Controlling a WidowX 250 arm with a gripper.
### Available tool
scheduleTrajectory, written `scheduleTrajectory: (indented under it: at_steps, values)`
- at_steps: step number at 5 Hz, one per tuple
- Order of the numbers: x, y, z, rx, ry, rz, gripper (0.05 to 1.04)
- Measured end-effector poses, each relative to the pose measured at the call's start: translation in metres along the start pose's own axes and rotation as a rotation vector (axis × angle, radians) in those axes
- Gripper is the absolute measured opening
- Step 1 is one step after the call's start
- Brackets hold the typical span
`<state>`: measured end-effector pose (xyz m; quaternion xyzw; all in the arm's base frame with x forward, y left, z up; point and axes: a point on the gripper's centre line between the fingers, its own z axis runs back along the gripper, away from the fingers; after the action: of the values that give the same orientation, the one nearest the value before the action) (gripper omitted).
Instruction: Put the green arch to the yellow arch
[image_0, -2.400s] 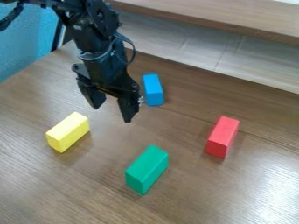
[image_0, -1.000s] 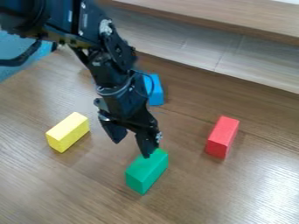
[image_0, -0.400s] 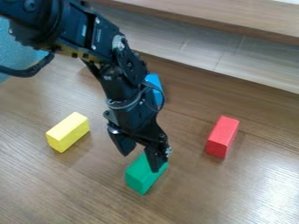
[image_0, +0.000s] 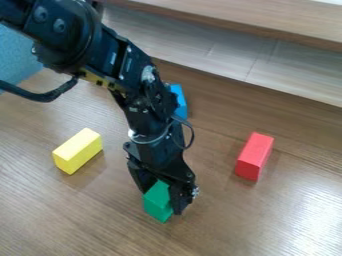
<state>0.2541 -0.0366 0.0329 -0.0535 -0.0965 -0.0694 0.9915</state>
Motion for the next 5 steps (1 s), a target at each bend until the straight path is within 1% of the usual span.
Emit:
scheduleTrajectory:
  at_steps: [1, 2, 3, 4, 5]
  values:
    - [-0.004, -0.003, -0.006, 0.024, 0.009, 0.018, 0.667]
    - [-0.007, -0.003, -0.006, 0.027, 0.004, 0.019, 0.599]
    - [-0.008, -0.002, 0.002, 0.036, -0.004, 0.009, 0.599]
    - [-0.010, 0.008, 0.019, 0.048, -0.029, 0.035, 0.598]
    - [-0.013, 0.024, 0.032, 0.055, -0.037, 0.075, 0.598]
